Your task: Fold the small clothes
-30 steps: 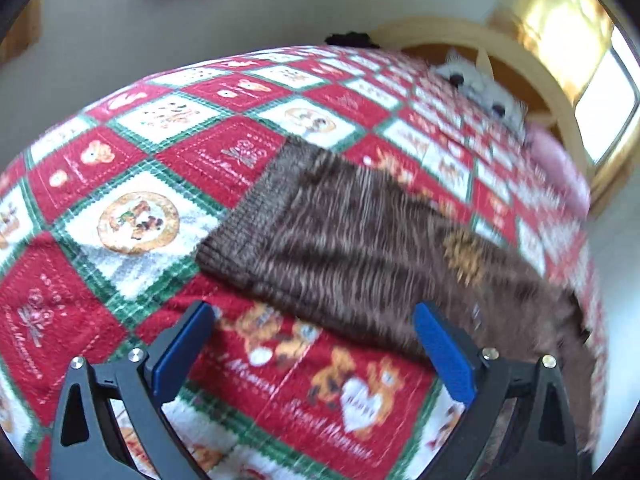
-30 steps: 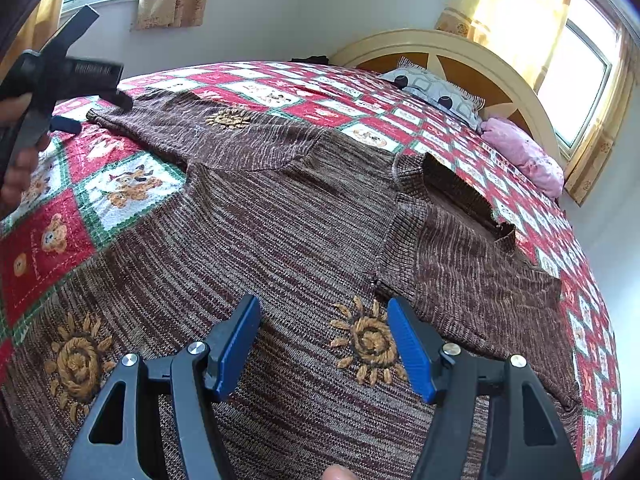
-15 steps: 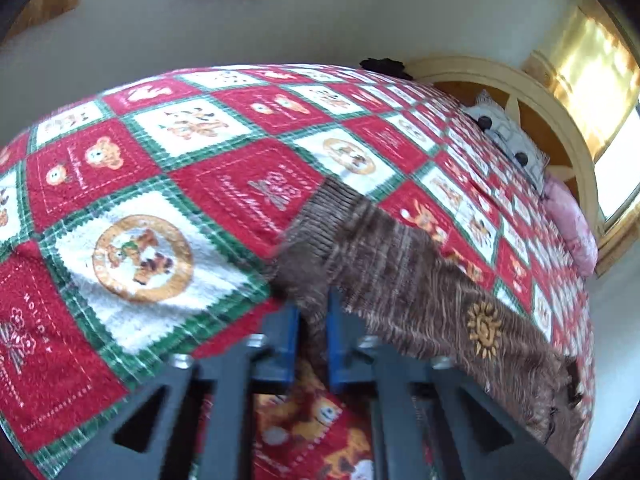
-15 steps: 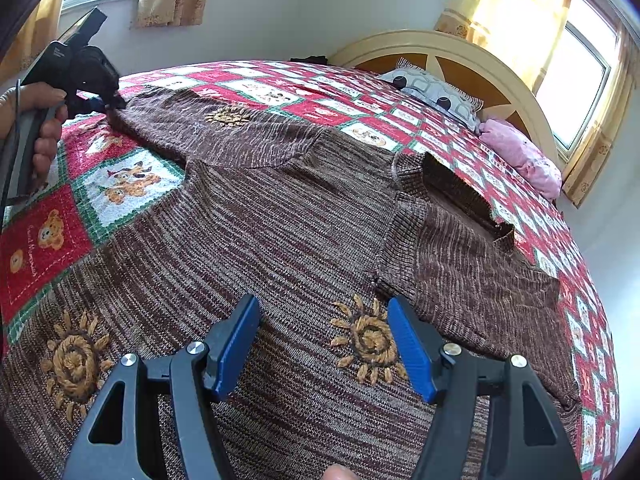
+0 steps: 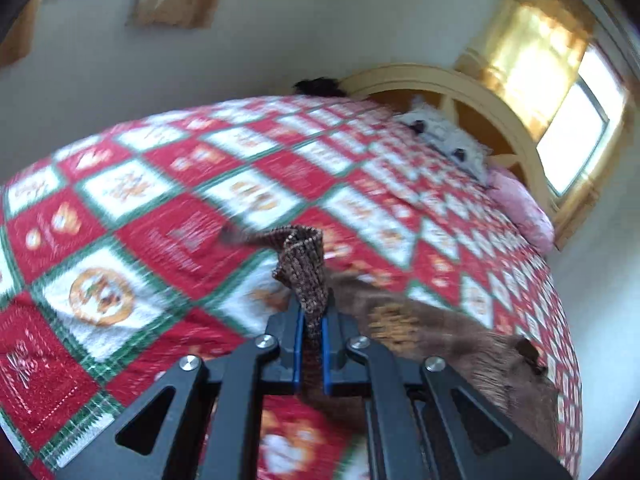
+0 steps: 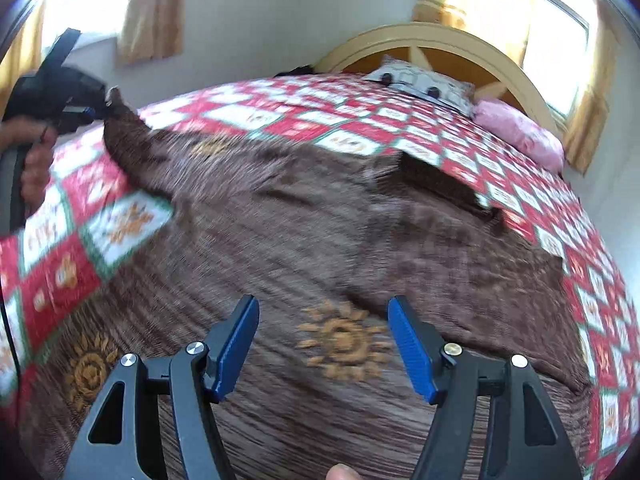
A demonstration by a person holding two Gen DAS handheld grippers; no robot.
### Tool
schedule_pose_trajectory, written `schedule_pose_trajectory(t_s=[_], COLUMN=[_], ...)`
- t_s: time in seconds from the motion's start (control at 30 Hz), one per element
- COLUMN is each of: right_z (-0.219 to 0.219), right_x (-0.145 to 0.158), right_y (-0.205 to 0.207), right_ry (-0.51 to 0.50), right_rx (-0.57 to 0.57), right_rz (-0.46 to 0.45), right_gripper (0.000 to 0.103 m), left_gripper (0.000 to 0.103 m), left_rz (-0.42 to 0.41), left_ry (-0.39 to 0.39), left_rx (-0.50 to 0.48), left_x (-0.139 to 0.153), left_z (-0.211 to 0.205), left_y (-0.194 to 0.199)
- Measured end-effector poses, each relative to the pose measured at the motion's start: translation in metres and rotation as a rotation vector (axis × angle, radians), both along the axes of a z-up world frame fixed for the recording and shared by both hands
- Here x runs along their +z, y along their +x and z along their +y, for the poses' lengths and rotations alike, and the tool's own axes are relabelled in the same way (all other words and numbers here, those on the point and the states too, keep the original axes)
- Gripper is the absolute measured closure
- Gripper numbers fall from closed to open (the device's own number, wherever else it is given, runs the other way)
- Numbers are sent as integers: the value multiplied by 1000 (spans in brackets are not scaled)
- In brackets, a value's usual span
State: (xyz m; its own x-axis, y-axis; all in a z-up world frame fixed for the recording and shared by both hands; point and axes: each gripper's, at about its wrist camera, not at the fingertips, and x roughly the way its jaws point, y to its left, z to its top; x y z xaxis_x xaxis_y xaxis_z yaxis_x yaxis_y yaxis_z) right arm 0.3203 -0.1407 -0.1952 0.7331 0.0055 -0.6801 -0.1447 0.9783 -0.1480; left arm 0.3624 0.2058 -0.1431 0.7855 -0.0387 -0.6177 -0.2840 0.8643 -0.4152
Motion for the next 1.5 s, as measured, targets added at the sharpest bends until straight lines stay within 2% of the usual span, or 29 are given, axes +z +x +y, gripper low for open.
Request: schedule_pose_trajectory(t_s=[0.23, 0.53, 0.77, 1.0, 1.07, 1.13, 1.2, 1.27, 1.33, 1.4, 1.47, 1.5], right_z=[-67, -133, -159, -168, -169, -171, -172, -174, -174, -173, -173, -175], right_x=[27, 32, 23, 6, 6, 6, 5, 3, 3, 6, 14, 20], right_y=[-29, -90, -122, -124, -126, -127, -128, -126, -124, -120, -108, -98], right_ry=[65, 106, 129, 161, 167, 181, 183, 184, 176, 162, 181, 224], right_rx=[-85, -183, -227, -234, -232, -223, -224, -224, -226, -217, -197, -184], right_rz=[-23, -62, -85, -54, -54, -59, -57, -49, -39, -26, -4, 19], right_gripper=[35, 35, 35, 35, 35, 35, 35, 35, 35, 35, 35, 35], left_gripper=[96, 96, 96, 95, 86, 76, 69, 40, 25, 25, 25, 25], left_rz=[-85, -113, -75, 28, 70, 100, 69, 23, -18, -11, 46, 90], left_ry=[4, -40, -73, 3, 12, 60, 110, 163, 248, 372, 488, 532], left_rx=[-134, -291, -397, -520, -573, -635, -665, -656, -616, -542, -456, -406], left_x=[43, 62, 39, -9, -20, -23, -17, -9, -4, -5, -14, -21], left_z=[-66, -168, -256, -334, -345, -352, -349, -335, -315, -290, -267, -253], left_y=[7, 19, 28, 22, 20, 14, 2, -10, -18, -17, -8, -1])
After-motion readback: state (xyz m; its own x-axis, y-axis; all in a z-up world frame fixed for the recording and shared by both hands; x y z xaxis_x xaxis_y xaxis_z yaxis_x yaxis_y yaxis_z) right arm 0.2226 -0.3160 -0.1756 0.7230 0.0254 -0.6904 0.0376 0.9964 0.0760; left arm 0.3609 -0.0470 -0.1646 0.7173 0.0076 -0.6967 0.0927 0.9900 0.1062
